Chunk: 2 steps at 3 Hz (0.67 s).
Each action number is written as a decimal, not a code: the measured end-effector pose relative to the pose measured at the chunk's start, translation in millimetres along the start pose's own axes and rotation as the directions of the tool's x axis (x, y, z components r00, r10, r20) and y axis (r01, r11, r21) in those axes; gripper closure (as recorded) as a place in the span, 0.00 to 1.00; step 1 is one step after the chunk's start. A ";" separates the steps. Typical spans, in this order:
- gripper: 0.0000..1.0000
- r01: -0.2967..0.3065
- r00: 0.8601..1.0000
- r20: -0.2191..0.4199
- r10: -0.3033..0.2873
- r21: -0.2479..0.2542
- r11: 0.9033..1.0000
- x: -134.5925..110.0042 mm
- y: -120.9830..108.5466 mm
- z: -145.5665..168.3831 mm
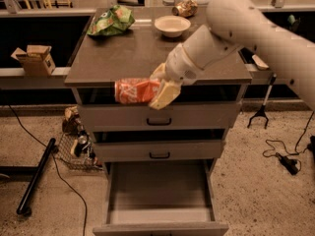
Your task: Pick coke can from bottom drawer and place on counter
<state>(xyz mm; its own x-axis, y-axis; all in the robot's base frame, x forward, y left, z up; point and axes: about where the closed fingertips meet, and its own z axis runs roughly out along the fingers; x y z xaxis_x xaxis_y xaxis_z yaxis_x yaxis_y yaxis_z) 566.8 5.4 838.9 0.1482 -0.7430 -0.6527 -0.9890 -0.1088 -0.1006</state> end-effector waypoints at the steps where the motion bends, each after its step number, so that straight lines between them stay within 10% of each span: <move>1: 1.00 -0.038 0.998 -0.052 0.041 0.057 0.998 -1.7 -34.7 -20.8; 2: 1.00 -0.038 0.998 -0.052 0.041 0.056 0.998 -1.6 -34.4 -20.4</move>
Offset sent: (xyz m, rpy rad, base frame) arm 0.0269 -0.0078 0.0157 -0.0377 -0.0153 -0.0570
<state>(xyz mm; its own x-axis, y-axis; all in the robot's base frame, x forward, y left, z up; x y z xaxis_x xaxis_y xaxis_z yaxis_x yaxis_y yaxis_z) 600.5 -3.1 858.7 0.1070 -0.7799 -0.6167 -0.9921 -0.0430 -0.1178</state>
